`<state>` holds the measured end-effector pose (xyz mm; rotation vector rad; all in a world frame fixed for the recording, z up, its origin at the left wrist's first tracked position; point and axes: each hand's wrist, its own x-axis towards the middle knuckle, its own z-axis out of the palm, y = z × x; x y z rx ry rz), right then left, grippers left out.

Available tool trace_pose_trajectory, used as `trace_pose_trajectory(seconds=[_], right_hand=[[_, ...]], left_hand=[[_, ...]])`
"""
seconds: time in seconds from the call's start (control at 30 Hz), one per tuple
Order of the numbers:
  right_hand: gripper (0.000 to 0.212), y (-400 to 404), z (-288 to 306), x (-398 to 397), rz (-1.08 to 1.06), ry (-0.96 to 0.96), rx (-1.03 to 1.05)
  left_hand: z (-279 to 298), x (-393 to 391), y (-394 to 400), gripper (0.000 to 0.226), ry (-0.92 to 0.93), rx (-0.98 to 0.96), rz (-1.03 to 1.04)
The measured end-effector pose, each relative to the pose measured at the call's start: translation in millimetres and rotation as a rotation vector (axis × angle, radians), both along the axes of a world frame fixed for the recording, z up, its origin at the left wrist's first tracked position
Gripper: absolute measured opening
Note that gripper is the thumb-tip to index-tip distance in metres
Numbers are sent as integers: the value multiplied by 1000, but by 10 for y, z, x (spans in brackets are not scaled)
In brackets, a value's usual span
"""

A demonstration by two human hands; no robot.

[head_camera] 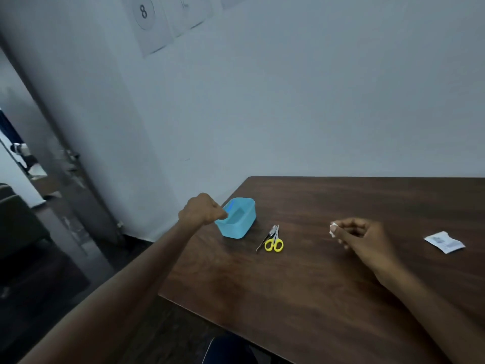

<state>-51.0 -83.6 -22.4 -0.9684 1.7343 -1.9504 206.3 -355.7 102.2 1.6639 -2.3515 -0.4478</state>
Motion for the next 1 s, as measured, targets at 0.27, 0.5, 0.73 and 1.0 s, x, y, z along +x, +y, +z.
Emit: trace_pose_trajectory(seconds=[0.27,0.5,0.73,1.0], right_hand=[[1,15,30,-21,-10,16,-7],[3,9,-13,-28,-14,16,13],[2,-1,-4,-40,-11,41,32],[5,2,-7,-58,-20,44,38]], left_hand=[[-8,-279,7,48,-176,-95,31],[-145,-325,-45,58,-290,-147,15],[-148,-284,14,47,-298,-197,-8],[-187,-370,450,19,-71,-473,-424]])
